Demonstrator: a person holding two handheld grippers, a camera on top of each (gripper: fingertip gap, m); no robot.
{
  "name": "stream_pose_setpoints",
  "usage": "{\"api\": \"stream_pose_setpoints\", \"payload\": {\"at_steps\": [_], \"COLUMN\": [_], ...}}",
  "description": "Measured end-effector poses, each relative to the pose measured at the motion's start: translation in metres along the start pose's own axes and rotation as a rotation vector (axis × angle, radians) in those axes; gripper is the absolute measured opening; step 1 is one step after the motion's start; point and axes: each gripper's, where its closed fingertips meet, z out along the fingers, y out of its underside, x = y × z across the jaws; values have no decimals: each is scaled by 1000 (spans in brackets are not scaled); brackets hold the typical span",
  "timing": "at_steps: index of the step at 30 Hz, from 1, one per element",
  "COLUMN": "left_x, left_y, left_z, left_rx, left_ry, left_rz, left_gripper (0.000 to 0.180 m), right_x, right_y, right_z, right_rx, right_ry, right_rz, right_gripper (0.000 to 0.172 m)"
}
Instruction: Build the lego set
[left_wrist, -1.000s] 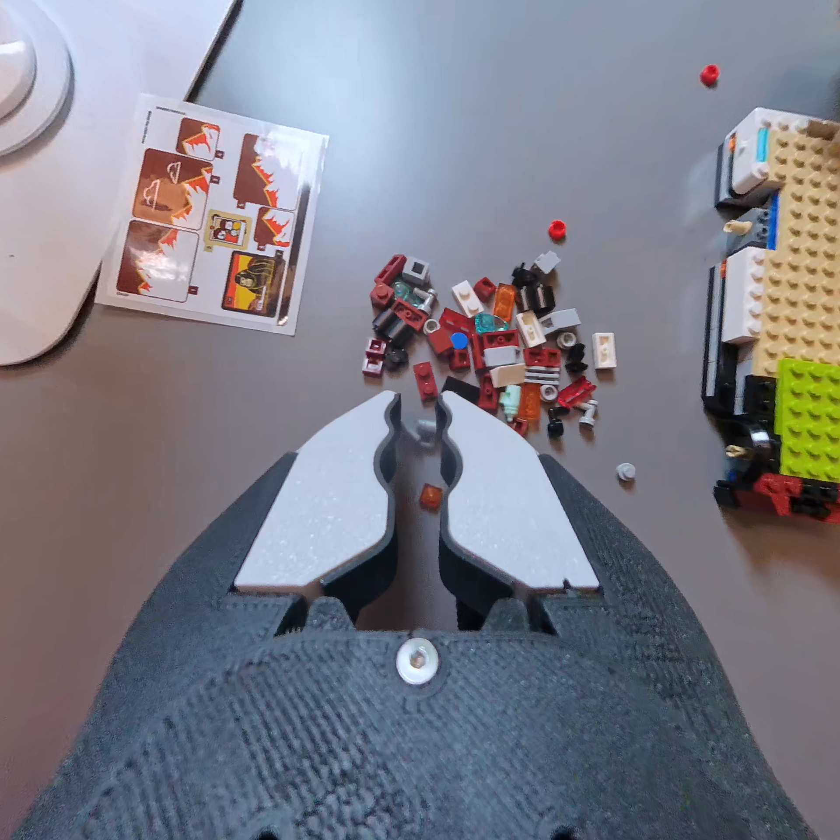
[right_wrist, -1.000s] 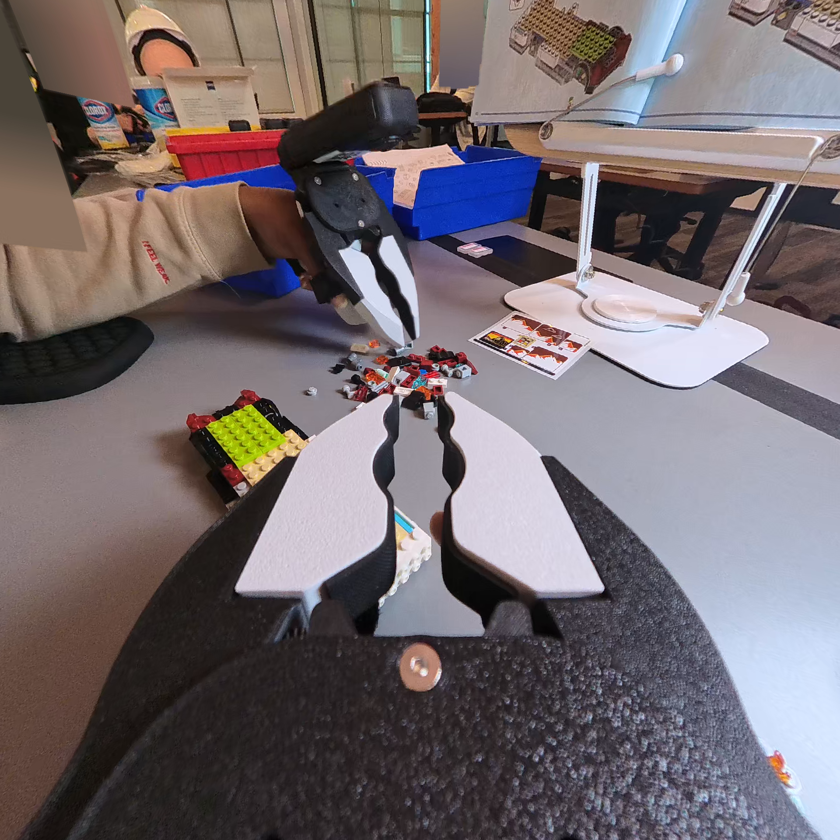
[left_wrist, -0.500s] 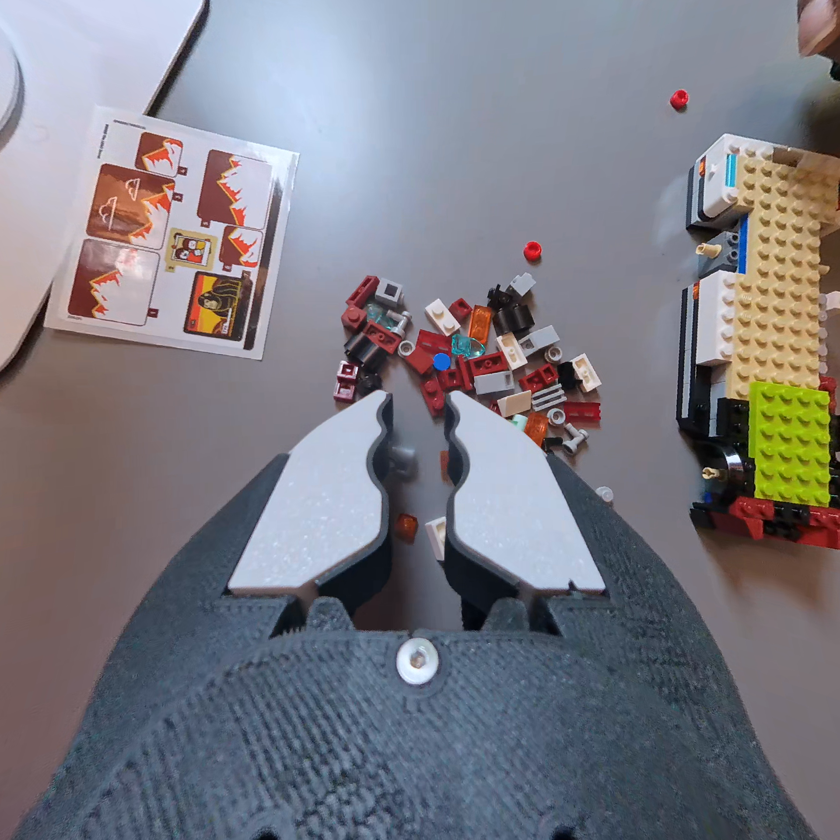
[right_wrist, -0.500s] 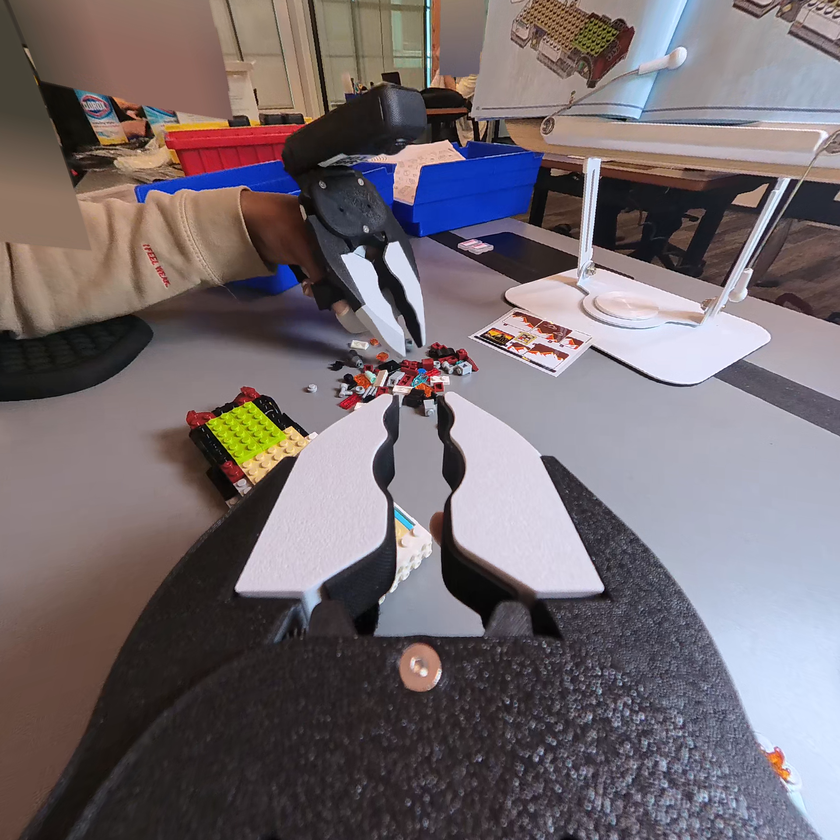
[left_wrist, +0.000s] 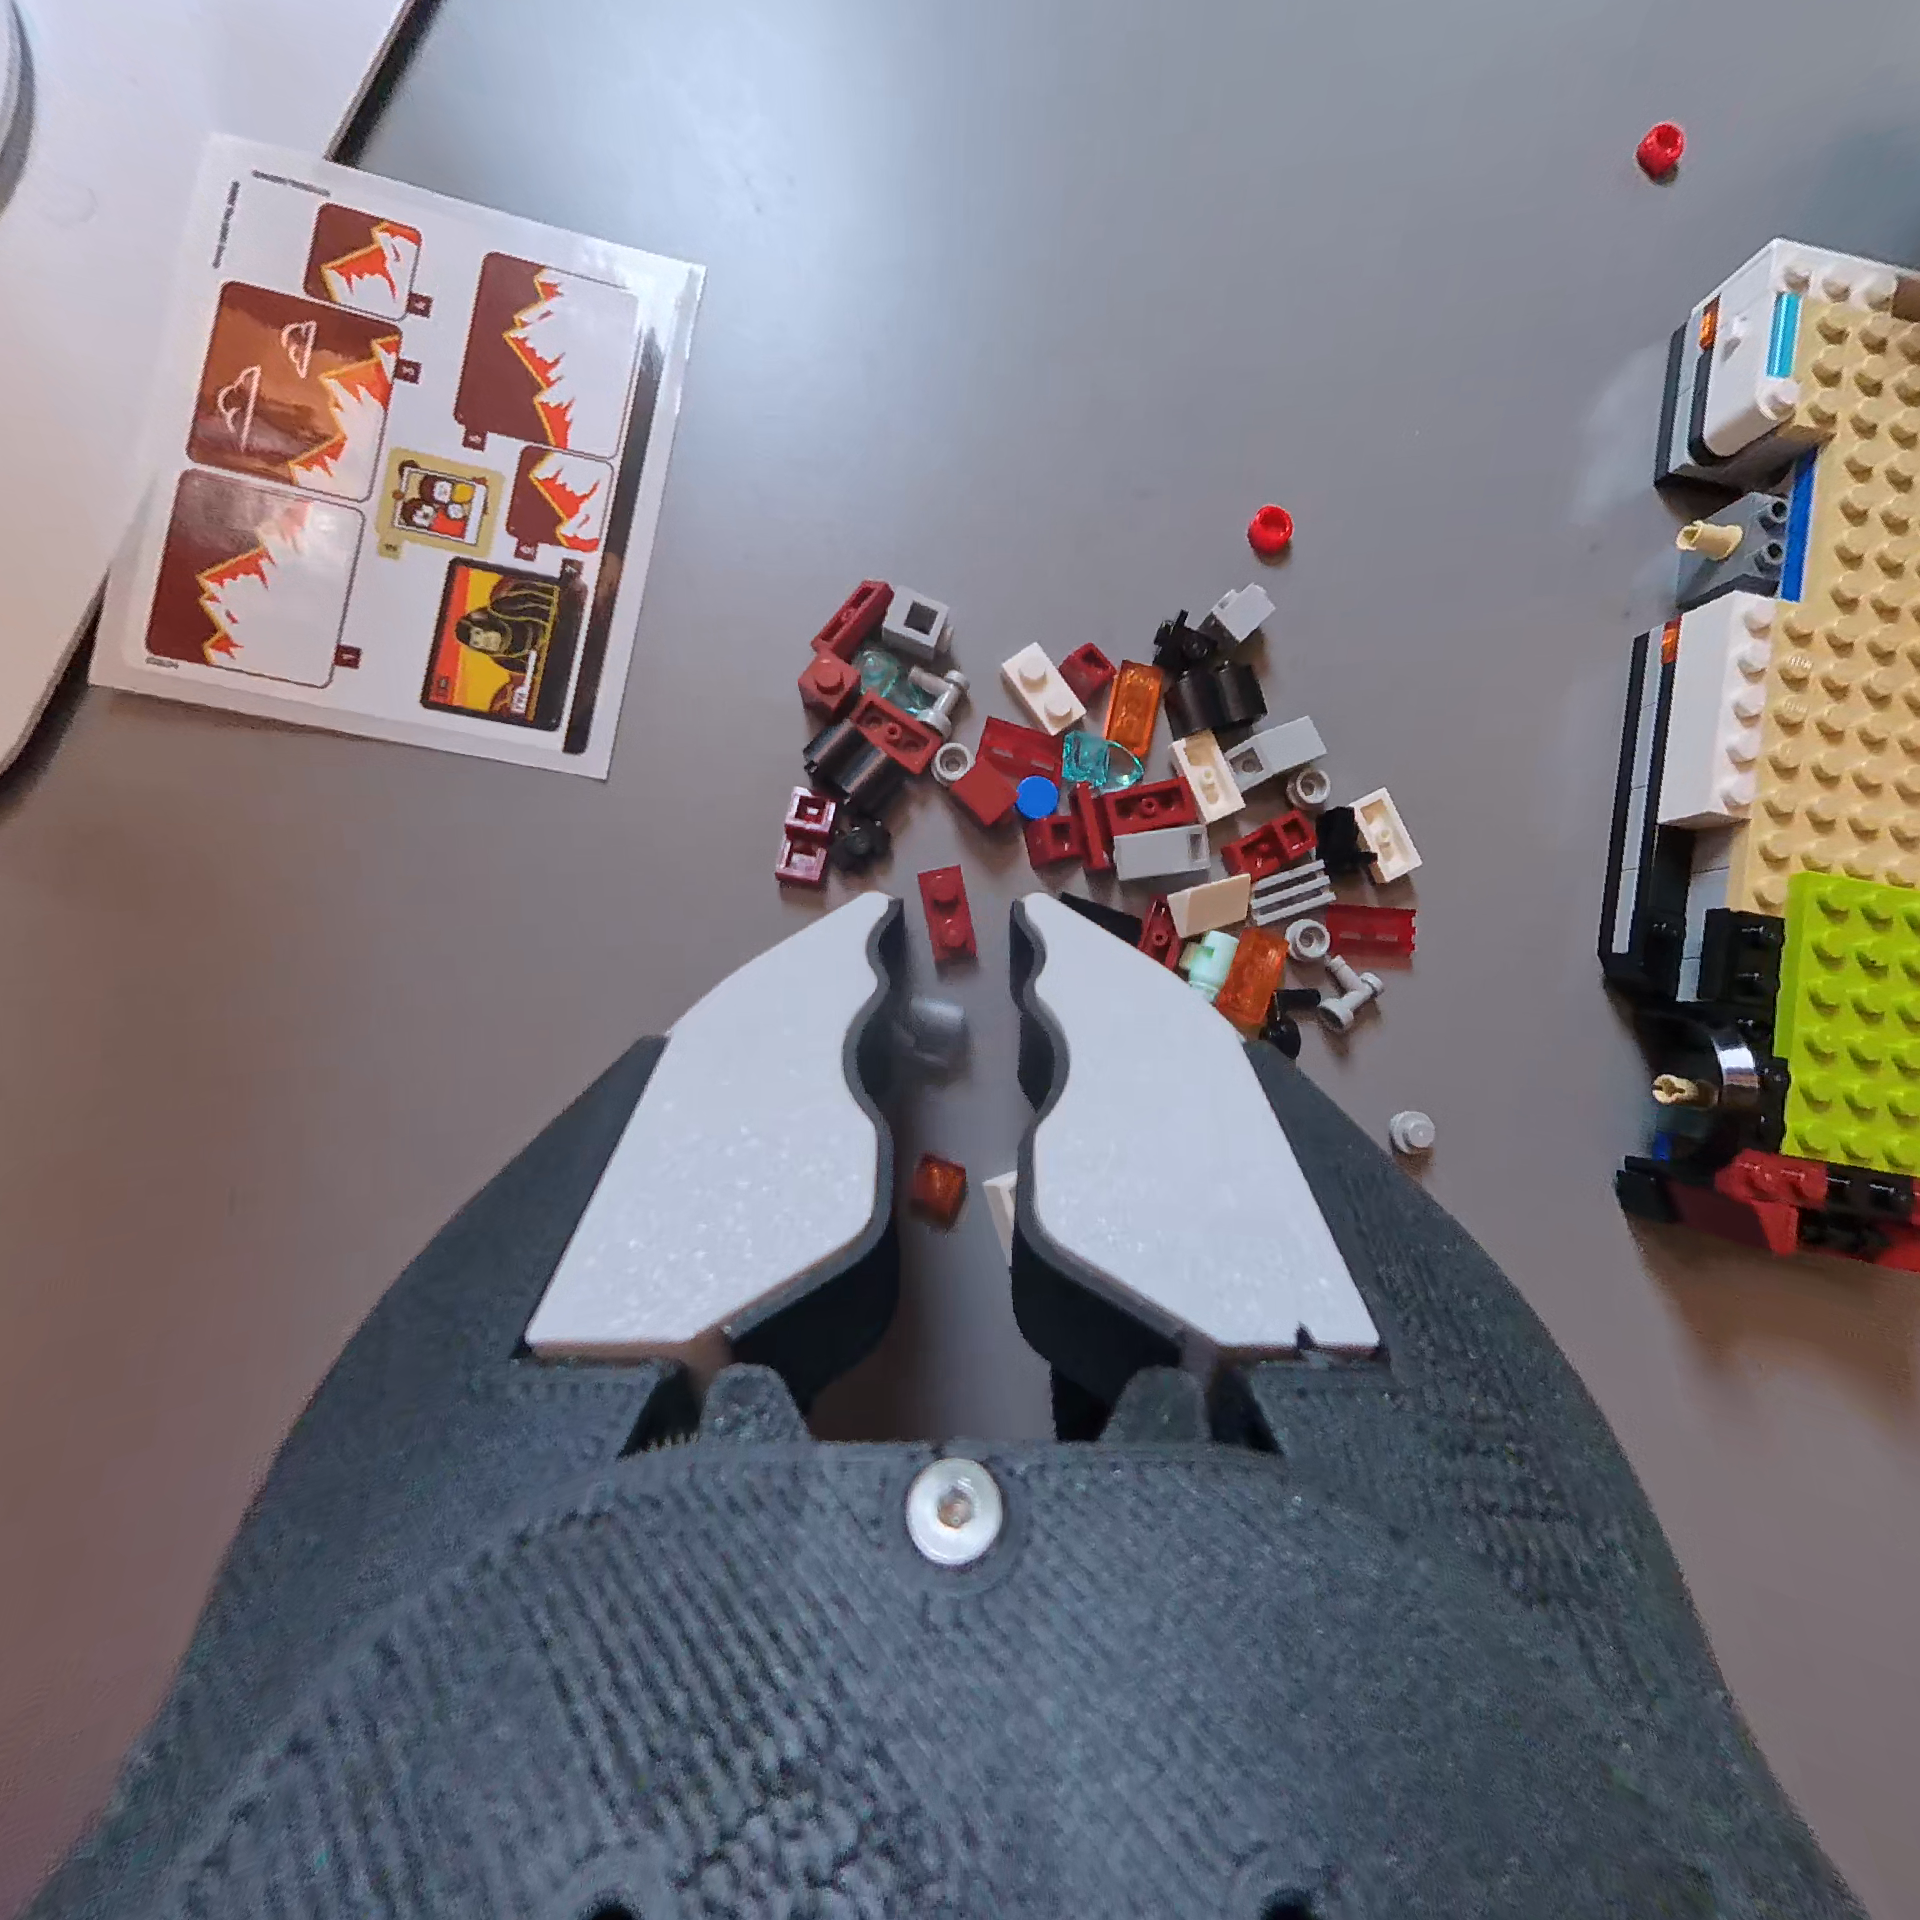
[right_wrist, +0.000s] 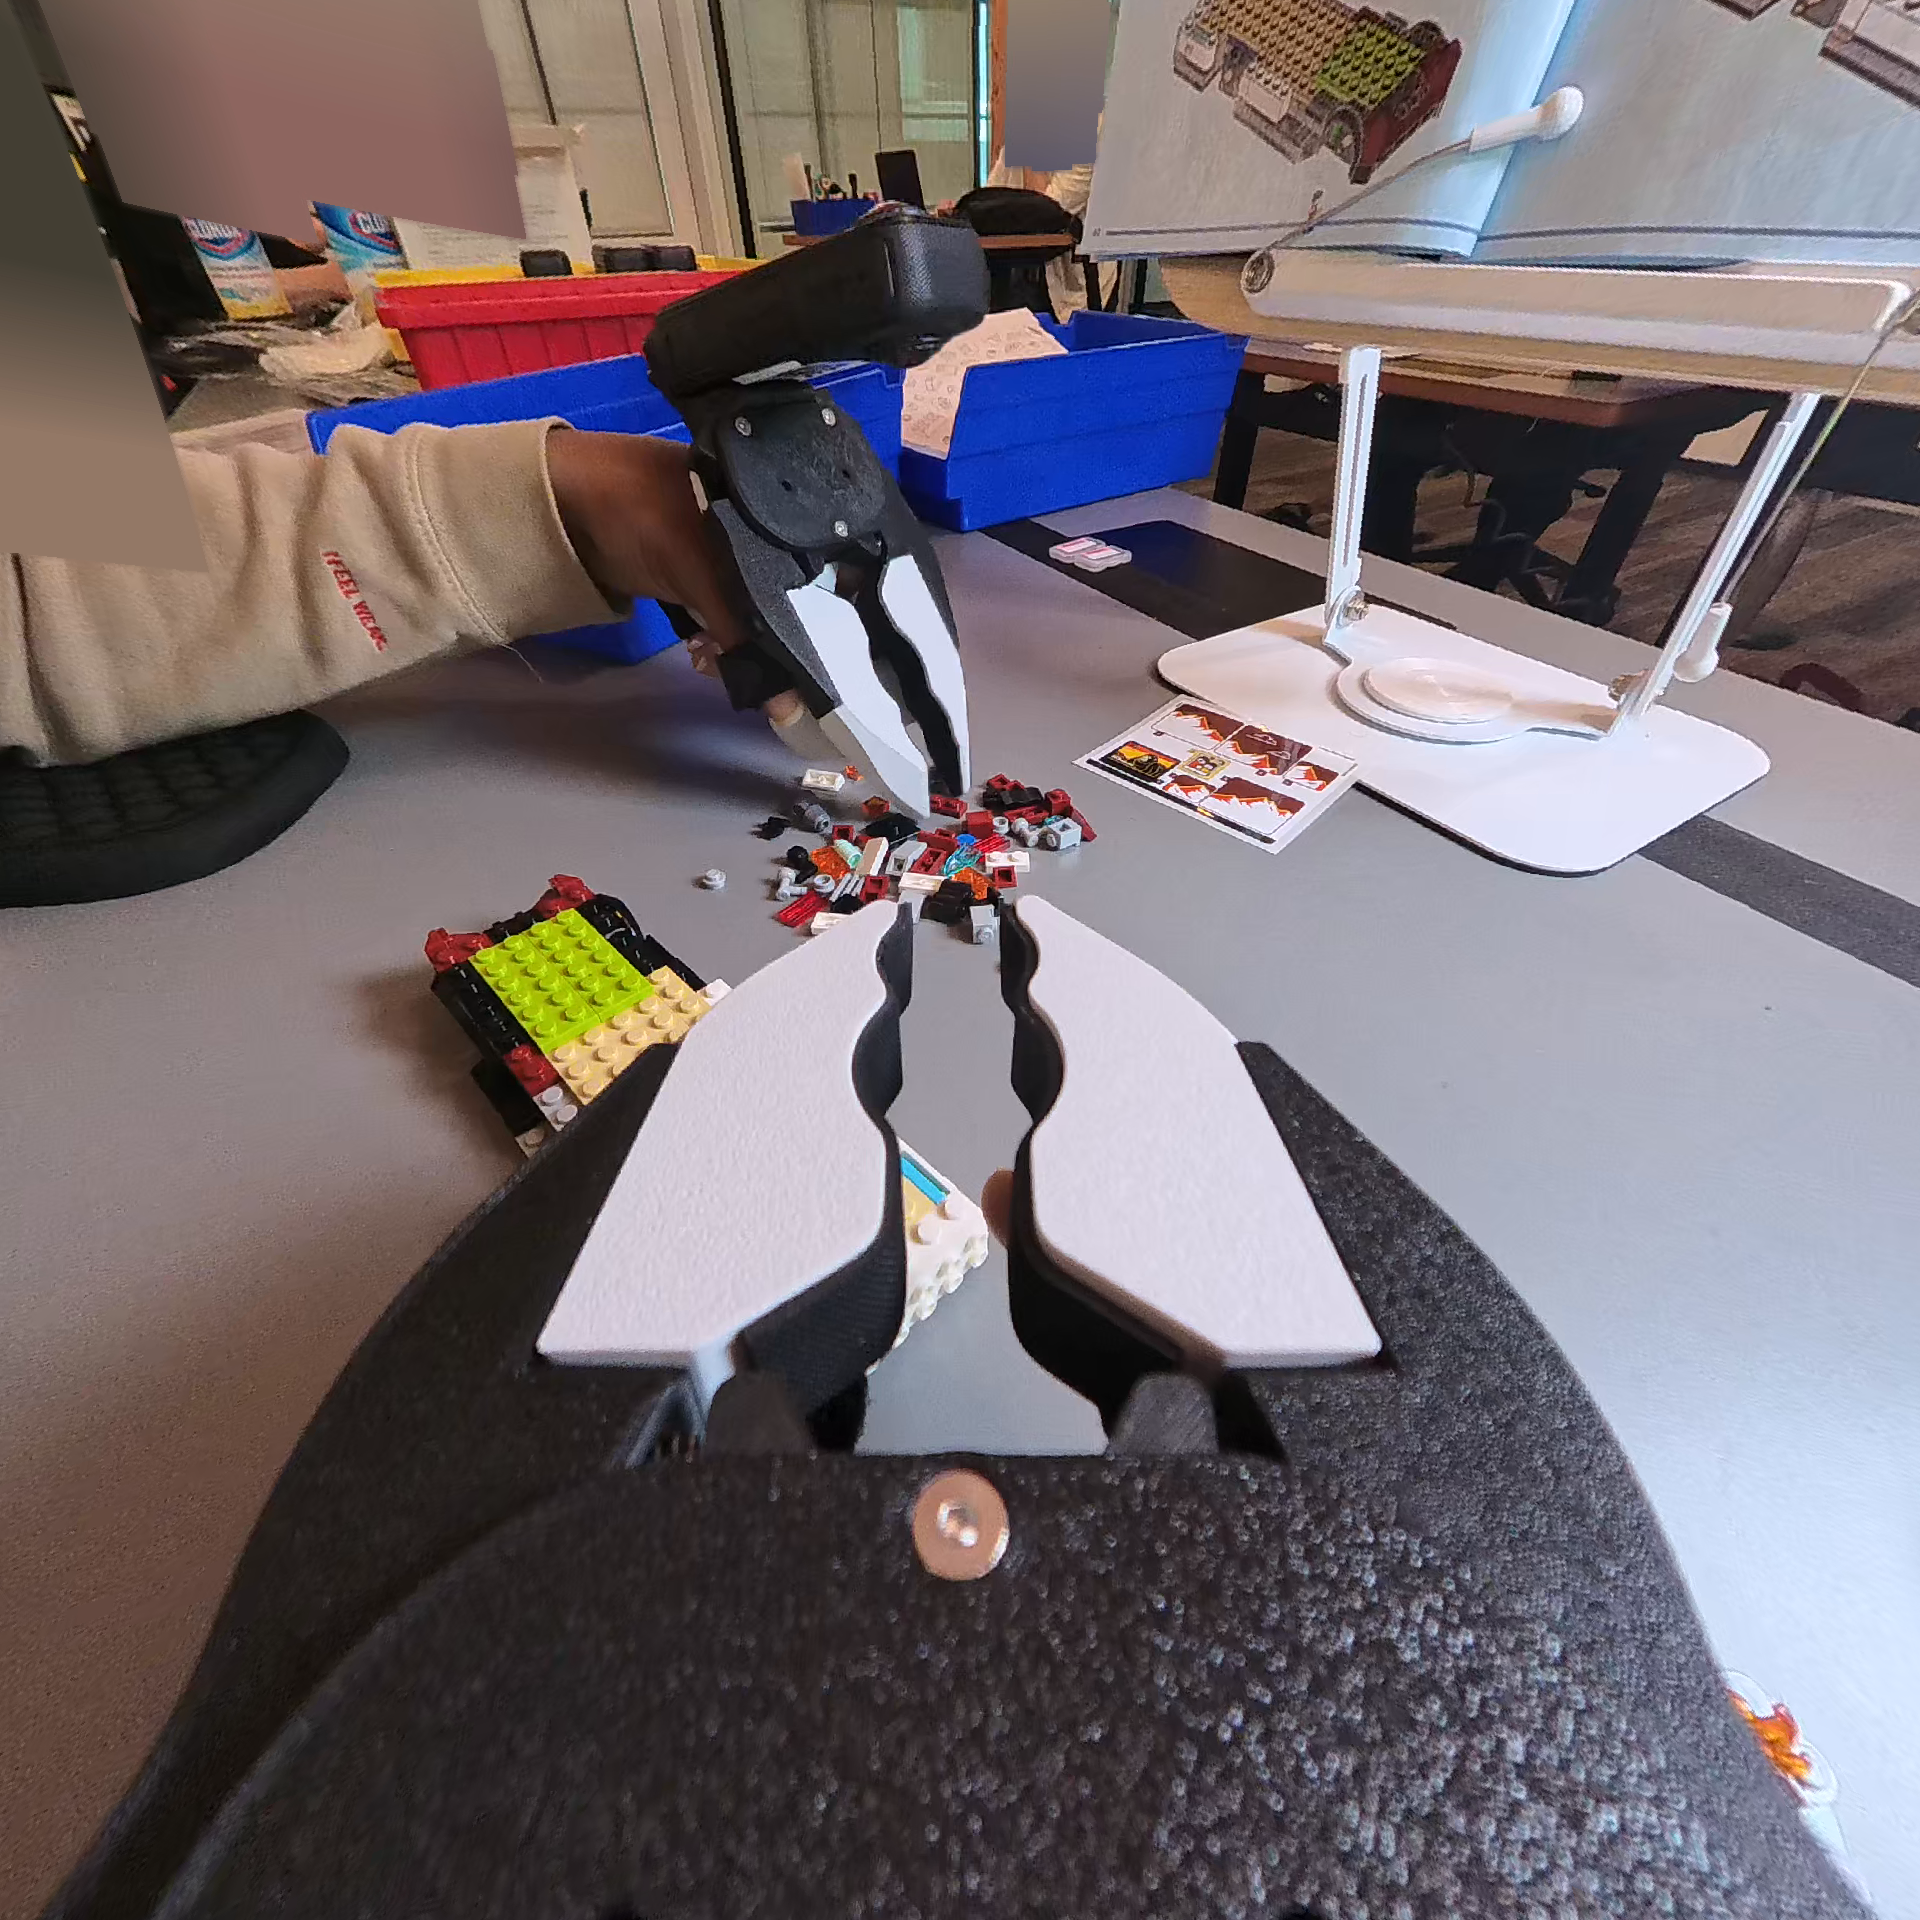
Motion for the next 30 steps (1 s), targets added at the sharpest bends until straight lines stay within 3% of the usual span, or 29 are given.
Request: {"api": "stream_pose_setpoints", "payload": {"at_steps": [3,9,12,15,19,23,26,30], "left_x": [-5,-12,12,64,147,201,212,204], "left_y": [0,-2,-17,-18,6,34,49,57], "left_z": [1,-9,-40,-70,-78,-54,-35,-26], "left_rx": [-14,18,120,165,133,48,-19,-50], "left_ry": [-46,-107,-28,70,214,300,283,220], "left_rz": [28,63,67,127,231,270,319,359], "left_gripper": [9,8,8,8,8,8,8,8], "right_x": [1,0,0,-6,-28,-53,-61,-69], "right_y": [1,1,1,1,16,29,52,67], "right_z": [0,0,-1,-1,2,6,9,14], "right_rx": [-2,-2,-5,-20,-228,-482,-706,-818], "right_ry": [2,4,8,-18,-150,-352,-460,-546], "right_rz": [-2,-11,-22,-59,-292,-425,-514,-532], "right_gripper": [16,16,16,17,44,61,66,56]}}
